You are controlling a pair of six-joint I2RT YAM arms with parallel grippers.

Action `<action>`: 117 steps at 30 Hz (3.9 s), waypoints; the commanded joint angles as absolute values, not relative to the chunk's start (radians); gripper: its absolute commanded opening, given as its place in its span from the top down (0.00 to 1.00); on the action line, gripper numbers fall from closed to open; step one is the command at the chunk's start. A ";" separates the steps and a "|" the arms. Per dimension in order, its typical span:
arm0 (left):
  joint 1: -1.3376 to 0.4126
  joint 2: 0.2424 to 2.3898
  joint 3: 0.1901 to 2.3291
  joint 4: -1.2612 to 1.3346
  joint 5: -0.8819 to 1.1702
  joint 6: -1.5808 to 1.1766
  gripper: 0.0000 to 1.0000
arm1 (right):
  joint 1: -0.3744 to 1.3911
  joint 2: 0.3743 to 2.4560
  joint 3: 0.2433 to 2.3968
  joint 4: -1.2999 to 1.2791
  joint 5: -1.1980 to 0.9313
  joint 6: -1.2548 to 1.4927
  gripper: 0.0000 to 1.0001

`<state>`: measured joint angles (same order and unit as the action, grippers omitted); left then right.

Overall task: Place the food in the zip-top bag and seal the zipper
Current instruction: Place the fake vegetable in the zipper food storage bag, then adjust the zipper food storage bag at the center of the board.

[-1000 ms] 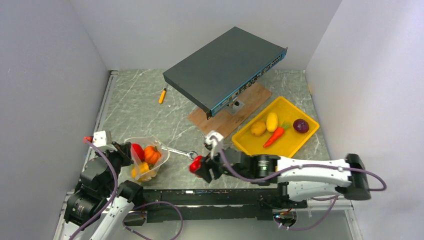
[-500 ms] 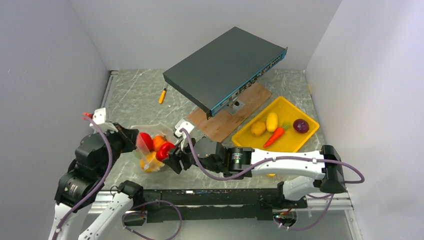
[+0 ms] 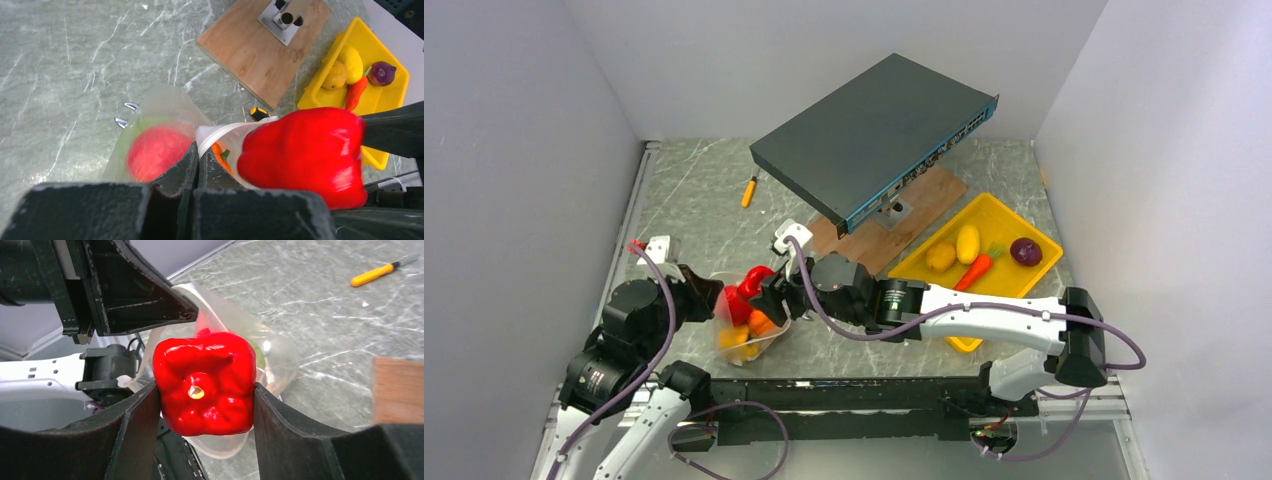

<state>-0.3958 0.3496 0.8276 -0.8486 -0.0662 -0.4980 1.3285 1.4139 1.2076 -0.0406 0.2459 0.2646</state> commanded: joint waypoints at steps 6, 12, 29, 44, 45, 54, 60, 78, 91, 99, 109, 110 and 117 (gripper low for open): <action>-0.391 0.319 0.808 -0.753 -0.015 -0.368 1.00 | 1.358 1.407 1.147 0.117 0.127 0.271 1.00; -0.391 0.291 0.788 -0.729 0.010 -0.346 1.00 | 1.358 1.482 1.150 0.132 0.190 0.262 1.00; -0.391 0.156 0.738 -0.705 0.003 -0.342 1.00 | 1.366 1.633 1.230 0.194 0.414 0.314 0.95; -0.391 0.113 0.743 -0.722 -0.065 -0.365 1.00 | 1.335 1.692 1.238 0.222 0.196 0.413 0.70; -0.391 0.107 0.743 -0.724 -0.072 -0.367 1.00 | 1.332 1.690 1.236 0.215 0.201 0.418 0.68; -0.391 0.063 0.748 -0.743 -0.156 -0.390 1.00 | 1.322 1.667 1.253 0.108 0.234 0.416 0.38; -0.391 0.061 0.768 -0.759 -0.214 -0.442 1.00 | 1.322 1.675 1.292 0.022 0.250 0.413 0.23; -0.391 0.172 0.866 -0.882 -0.286 -0.617 1.00 | 1.297 1.570 1.375 -0.259 0.277 0.531 0.21; -0.391 0.208 0.891 -0.893 -0.259 -0.635 1.00 | 1.271 1.465 1.070 -0.007 0.214 0.630 0.53; -0.391 0.207 0.889 -0.897 -0.249 -0.649 1.00 | 1.271 1.532 1.051 0.105 0.159 0.654 0.54; -0.390 0.231 0.911 -0.905 -0.230 -0.649 1.00 | 1.273 1.618 1.079 0.112 0.229 0.683 0.60; -0.391 0.232 0.915 -0.908 -0.228 -0.649 1.00 | 1.272 1.623 1.075 0.117 0.227 0.686 0.61; -0.390 0.241 0.928 -0.912 -0.164 -0.653 1.00 | 1.278 1.625 1.135 0.097 0.219 0.630 0.98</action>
<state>-0.3931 0.2211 0.8719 -0.9653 -0.2230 -0.6369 1.2716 1.6363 1.0576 0.0685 0.2024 0.6704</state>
